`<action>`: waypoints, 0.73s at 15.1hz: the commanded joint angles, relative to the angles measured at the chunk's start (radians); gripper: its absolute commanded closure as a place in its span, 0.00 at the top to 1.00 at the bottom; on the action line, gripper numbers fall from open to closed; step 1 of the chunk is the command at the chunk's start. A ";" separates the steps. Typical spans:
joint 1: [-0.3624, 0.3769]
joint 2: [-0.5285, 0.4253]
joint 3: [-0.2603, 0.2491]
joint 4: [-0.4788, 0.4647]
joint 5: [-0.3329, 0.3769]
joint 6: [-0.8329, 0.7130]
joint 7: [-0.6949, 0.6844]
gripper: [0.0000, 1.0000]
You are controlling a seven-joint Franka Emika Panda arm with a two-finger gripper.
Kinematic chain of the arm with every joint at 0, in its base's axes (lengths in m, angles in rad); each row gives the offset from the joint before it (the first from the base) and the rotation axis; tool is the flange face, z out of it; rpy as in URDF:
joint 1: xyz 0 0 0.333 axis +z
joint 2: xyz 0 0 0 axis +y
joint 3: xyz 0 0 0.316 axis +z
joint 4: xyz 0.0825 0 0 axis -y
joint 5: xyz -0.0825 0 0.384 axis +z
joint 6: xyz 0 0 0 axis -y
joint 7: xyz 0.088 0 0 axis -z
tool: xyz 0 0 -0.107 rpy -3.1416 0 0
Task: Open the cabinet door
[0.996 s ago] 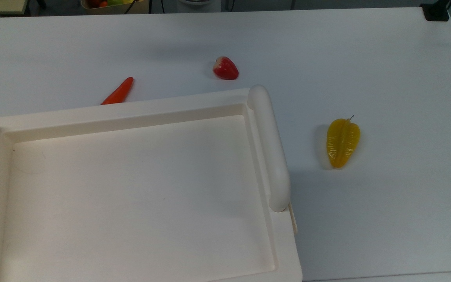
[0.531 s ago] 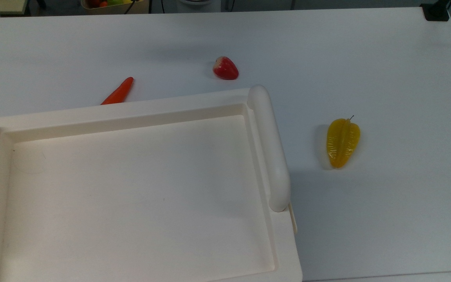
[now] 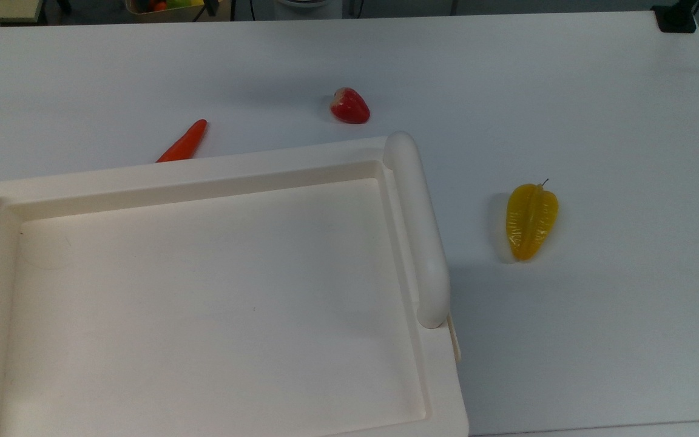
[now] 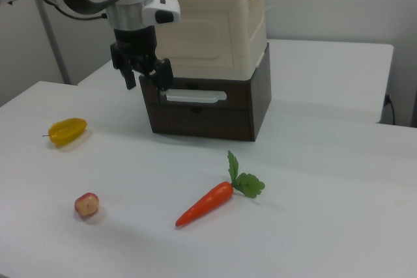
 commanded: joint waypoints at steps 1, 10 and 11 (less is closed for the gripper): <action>0.011 0.000 0.009 0.008 0.064 0.073 0.001 1.00; 0.192 0.072 0.042 0.011 0.114 0.455 0.013 0.96; 0.203 0.084 0.042 0.011 0.116 0.481 0.013 0.95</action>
